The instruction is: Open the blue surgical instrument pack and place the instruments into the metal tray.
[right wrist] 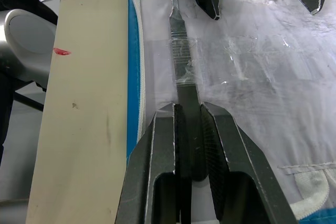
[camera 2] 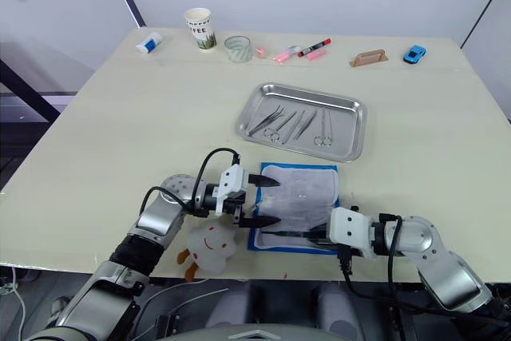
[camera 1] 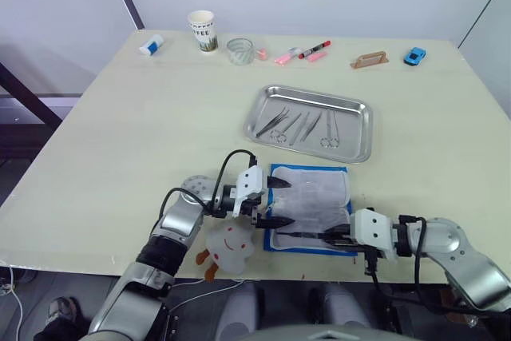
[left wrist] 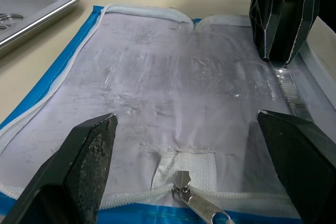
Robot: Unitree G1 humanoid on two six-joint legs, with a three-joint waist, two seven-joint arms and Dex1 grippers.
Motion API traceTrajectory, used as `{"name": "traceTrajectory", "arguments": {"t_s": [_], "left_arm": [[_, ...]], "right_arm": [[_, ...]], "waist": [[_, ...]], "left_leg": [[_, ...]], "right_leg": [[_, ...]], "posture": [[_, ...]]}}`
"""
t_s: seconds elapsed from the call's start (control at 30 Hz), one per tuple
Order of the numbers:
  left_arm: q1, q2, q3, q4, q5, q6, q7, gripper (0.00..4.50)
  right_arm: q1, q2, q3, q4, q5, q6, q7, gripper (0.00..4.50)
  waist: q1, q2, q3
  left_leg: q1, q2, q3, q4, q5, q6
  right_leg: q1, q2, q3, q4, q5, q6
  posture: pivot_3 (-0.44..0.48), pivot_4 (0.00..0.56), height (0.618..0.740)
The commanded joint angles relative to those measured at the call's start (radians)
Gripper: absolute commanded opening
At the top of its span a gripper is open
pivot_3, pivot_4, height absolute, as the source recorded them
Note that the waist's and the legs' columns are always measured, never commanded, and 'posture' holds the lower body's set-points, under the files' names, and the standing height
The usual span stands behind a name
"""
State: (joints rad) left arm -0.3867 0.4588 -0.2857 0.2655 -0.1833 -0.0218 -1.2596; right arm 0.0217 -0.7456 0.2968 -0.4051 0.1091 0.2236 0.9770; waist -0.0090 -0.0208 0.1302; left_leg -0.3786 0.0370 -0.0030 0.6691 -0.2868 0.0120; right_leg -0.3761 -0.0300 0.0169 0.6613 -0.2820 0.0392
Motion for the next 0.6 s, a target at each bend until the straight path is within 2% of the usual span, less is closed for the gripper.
{"name": "traceTrajectory", "arguments": {"t_s": [0.03,0.4,0.47,0.6], "left_arm": [[0.014,-0.002,-0.030,0.013,0.029,0.033,0.005,4.50],[0.022,-0.004,-0.032,-0.004,0.030,0.049,0.009,4.50],[0.021,-0.005,-0.032,-0.004,0.030,0.050,0.011,4.50],[0.023,-0.004,-0.031,-0.005,0.030,0.049,0.012,4.50]], "right_arm": [[0.000,-0.007,0.015,0.003,-0.027,0.069,-0.016,0.46],[-0.037,-0.021,0.012,-0.077,-0.030,0.195,-0.026,0.46],[-0.041,-0.023,0.011,-0.077,-0.025,0.207,-0.023,0.15],[-0.047,-0.029,0.010,-0.080,-0.024,0.213,-0.020,0.09]], "waist": [[0.000,0.000,0.000],[0.001,0.000,0.000],[0.001,0.000,0.000],[0.001,0.000,0.000]], "left_leg": [[0.000,0.000,0.000,0.000,0.000,0.000],[0.000,0.000,0.000,0.000,0.000,0.000],[0.000,0.000,0.000,0.000,0.000,0.000],[0.000,0.000,0.000,0.000,0.000,0.000]], "right_leg": [[0.000,0.000,0.000,0.000,0.000,0.000],[0.000,0.000,0.000,0.000,0.000,0.000],[0.000,0.000,0.000,0.000,0.000,0.000],[0.000,0.000,0.000,0.000,0.000,0.000]], "posture": [[0.000,0.150,0.740],[0.000,0.150,0.740],[0.000,0.150,0.740],[0.000,0.150,0.740]]}}
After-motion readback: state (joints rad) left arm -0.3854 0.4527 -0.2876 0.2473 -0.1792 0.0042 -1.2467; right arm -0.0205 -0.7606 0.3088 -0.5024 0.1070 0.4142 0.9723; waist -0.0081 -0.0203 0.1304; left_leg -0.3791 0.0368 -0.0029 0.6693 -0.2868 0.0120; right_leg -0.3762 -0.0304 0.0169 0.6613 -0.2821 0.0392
